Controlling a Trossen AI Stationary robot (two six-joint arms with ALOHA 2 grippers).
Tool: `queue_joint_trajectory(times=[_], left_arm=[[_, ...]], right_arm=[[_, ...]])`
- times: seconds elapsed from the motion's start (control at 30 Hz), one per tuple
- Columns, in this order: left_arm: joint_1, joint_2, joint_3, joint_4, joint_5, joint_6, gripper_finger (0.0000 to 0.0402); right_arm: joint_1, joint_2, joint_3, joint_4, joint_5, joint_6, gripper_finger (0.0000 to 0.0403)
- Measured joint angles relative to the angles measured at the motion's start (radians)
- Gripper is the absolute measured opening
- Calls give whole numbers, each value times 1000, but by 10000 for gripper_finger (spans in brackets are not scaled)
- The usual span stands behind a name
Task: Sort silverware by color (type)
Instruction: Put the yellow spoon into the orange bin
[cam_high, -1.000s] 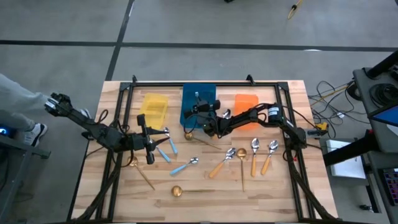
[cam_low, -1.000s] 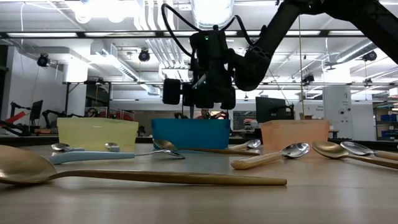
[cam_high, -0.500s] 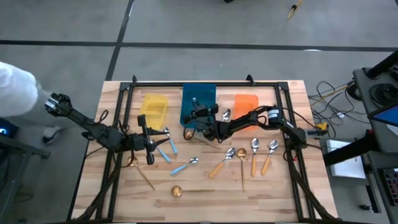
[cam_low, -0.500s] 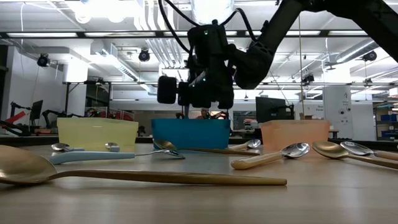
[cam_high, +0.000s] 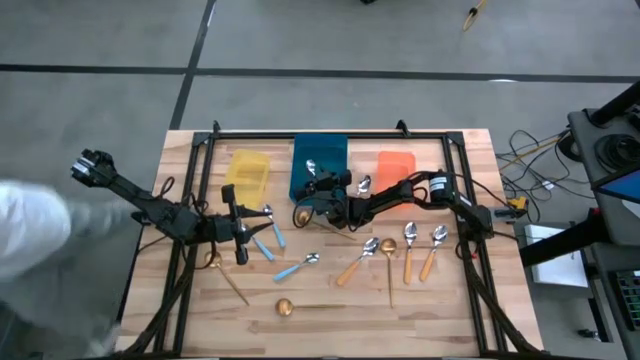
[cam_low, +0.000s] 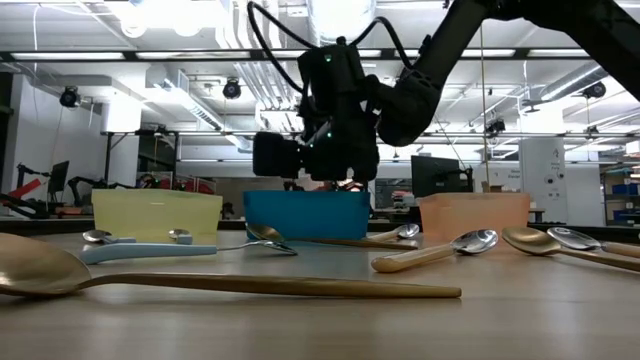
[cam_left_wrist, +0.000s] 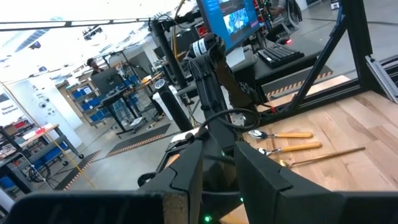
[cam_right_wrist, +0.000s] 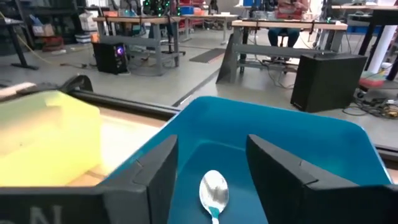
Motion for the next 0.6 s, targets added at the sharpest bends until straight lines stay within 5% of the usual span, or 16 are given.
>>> queue_joint_trajectory(times=[0.4, 0.5, 0.6], left_arm=[[0, 0, 0, -1, -3, 0, 75], [0, 0, 0, -1, -5, 0, 75], [0, 0, 0, 0, -4, -2, 75]], right_arm=[[69, -159, 0, -35, 2, -237, 179], [126, -286, 1, -191, 0, -237, 162], [186, -429, 3, -483, -20, -58, 139]])
